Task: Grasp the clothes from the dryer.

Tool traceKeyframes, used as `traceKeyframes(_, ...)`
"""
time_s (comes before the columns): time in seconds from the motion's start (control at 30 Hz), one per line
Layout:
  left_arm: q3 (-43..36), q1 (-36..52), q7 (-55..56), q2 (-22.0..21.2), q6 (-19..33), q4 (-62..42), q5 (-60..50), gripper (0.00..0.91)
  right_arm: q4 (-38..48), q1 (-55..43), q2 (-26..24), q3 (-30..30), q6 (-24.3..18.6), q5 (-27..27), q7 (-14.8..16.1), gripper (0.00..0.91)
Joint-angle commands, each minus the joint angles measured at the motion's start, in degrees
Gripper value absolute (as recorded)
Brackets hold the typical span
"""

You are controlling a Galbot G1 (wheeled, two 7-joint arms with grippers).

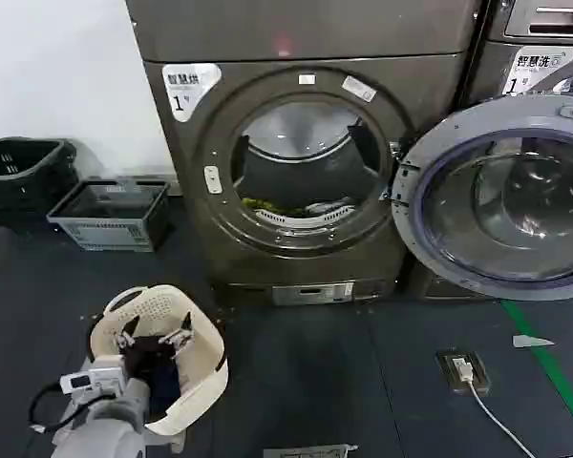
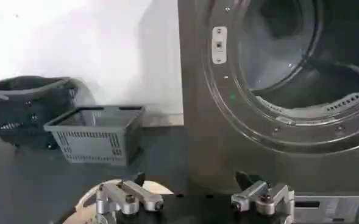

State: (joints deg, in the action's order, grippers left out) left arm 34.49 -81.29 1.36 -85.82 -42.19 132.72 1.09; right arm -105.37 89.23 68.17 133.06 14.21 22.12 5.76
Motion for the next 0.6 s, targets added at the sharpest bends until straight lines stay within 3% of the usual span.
traceKeyframes(0.03, -0.01, -0.24, -0.01, 0.09, -2.81, 0.00, -0.15, 0.907, 0.64, -0.25, -0.12, -0.48, -1.82, -0.21, -0.33, 0.907)
traceKeyframes(0.1, 0.09, -0.37, -0.06, 0.26, -2.81, 0.04, -0.11, 0.907, 2.66, -0.21, -0.28, -1.65, -5.19, -2.70, -1.56, 0.907)
traceKeyframes(0.3, 0.03, -0.69, -0.23, -0.01, -2.81, 0.46, -0.18, 0.907, 4.73, 0.40, -0.16, -1.50, -7.38, -2.72, -2.28, 0.907)
traceKeyframes(0.6, 0.05, -0.75, -0.34, 0.58, -2.81, 0.66, -0.20, 0.907, 4.29, 0.86, 0.00, -1.84, -5.20, -1.50, -6.16, 0.907)
